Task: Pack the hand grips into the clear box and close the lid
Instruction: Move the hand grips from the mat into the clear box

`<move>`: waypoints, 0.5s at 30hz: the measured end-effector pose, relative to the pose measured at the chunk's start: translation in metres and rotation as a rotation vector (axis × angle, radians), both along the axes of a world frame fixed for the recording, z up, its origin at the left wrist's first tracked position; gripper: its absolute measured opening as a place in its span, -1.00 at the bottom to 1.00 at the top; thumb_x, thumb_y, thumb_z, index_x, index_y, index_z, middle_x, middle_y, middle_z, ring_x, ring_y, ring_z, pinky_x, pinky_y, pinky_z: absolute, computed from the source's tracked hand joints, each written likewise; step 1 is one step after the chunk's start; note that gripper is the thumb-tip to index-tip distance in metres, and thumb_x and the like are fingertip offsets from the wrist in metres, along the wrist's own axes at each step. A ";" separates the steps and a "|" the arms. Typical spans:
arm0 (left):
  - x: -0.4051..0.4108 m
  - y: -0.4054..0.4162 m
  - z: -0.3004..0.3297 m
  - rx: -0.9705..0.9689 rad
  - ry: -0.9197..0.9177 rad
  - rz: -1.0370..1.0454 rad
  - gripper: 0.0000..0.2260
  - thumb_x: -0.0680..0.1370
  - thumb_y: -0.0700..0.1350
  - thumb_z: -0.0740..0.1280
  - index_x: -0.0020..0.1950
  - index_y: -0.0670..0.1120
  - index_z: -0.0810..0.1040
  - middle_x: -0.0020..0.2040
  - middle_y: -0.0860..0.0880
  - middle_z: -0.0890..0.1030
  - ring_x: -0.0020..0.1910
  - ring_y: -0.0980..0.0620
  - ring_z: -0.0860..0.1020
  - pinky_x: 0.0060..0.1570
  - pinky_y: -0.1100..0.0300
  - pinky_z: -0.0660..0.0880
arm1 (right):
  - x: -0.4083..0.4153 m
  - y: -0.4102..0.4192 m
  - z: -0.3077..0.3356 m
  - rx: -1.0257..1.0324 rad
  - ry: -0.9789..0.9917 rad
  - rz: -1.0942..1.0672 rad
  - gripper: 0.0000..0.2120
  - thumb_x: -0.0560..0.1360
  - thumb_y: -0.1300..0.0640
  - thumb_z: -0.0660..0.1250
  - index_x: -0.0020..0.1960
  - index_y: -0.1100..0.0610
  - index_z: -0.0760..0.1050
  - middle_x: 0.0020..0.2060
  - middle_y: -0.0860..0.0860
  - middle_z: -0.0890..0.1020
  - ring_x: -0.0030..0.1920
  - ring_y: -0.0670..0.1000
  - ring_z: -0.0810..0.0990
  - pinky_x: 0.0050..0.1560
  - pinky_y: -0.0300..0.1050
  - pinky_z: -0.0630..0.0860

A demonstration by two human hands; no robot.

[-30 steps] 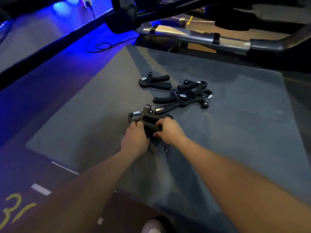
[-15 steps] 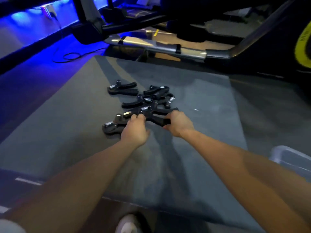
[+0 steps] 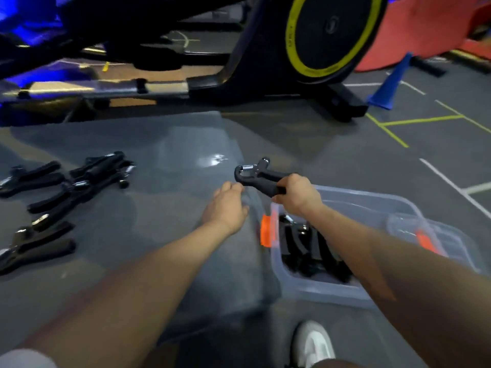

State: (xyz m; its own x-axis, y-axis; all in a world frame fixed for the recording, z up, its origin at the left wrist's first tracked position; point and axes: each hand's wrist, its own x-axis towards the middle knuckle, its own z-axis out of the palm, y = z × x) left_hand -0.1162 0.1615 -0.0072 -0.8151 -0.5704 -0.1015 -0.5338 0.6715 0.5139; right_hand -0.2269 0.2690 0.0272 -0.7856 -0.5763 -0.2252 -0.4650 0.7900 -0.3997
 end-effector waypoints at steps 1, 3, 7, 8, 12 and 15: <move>-0.013 0.015 -0.002 -0.016 -0.010 -0.039 -0.64 0.53 -0.09 0.29 0.31 -0.10 0.39 0.27 -0.11 0.40 0.31 -0.14 0.38 0.29 0.02 0.37 | -0.009 0.017 -0.003 0.000 -0.013 -0.038 -0.75 0.47 0.14 0.36 0.13 0.16 0.57 0.02 0.16 0.62 0.09 0.18 0.59 -0.08 -0.08 0.45; -0.033 0.041 -0.008 -0.039 -0.030 -0.106 -0.64 0.53 -0.08 0.29 0.31 -0.08 0.38 0.28 -0.09 0.40 0.32 -0.13 0.38 0.25 0.02 0.37 | -0.024 0.049 -0.010 -0.004 -0.041 -0.105 -0.78 0.47 0.14 0.36 0.09 0.16 0.57 -0.08 0.13 0.58 0.06 0.18 0.61 -0.13 -0.12 0.41; -0.066 0.086 -0.028 -0.042 -0.097 -0.218 -0.63 0.52 -0.09 0.31 0.31 -0.07 0.37 0.30 -0.06 0.39 0.33 -0.11 0.37 0.25 0.02 0.38 | -0.045 0.104 -0.032 0.003 -0.090 -0.218 -0.82 0.48 0.11 0.36 0.06 0.14 0.57 -0.15 0.07 0.53 -0.02 0.14 0.58 -0.16 -0.13 0.38; -0.072 0.094 -0.035 -0.047 -0.119 -0.237 -0.63 0.52 -0.08 0.32 0.31 -0.06 0.37 0.30 -0.05 0.39 0.34 -0.09 0.36 0.26 0.01 0.37 | -0.049 0.116 -0.039 0.007 -0.103 -0.245 -0.83 0.48 0.11 0.36 0.05 0.14 0.58 -0.17 0.06 0.53 -0.05 0.14 0.57 -0.17 -0.13 0.38; -0.092 0.122 -0.067 -0.046 -0.172 -0.331 -0.60 0.52 -0.08 0.33 0.34 -0.07 0.36 0.31 -0.05 0.39 0.35 -0.07 0.34 0.30 0.06 0.35 | -0.062 0.155 -0.073 0.027 -0.157 -0.368 -0.77 0.47 0.10 0.37 0.10 0.13 0.59 -0.03 0.09 0.60 0.03 0.15 0.61 -0.09 -0.12 0.44; -0.104 0.135 -0.085 -0.021 -0.193 -0.363 -0.56 0.51 -0.08 0.33 0.37 -0.05 0.35 0.33 -0.04 0.38 0.37 -0.05 0.33 0.30 0.04 0.38 | -0.072 0.172 -0.095 0.038 -0.180 -0.470 -0.73 0.46 0.09 0.38 0.14 0.11 0.57 0.04 0.12 0.63 0.09 0.15 0.60 -0.04 -0.11 0.46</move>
State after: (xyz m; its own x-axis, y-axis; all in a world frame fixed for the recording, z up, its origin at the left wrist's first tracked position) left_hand -0.2200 0.2963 -0.0922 -0.9309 -0.2526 -0.2638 -0.3455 0.8432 0.4118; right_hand -0.2990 0.4412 -0.0683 -0.9049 -0.1586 -0.3950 0.0180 0.9128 -0.4079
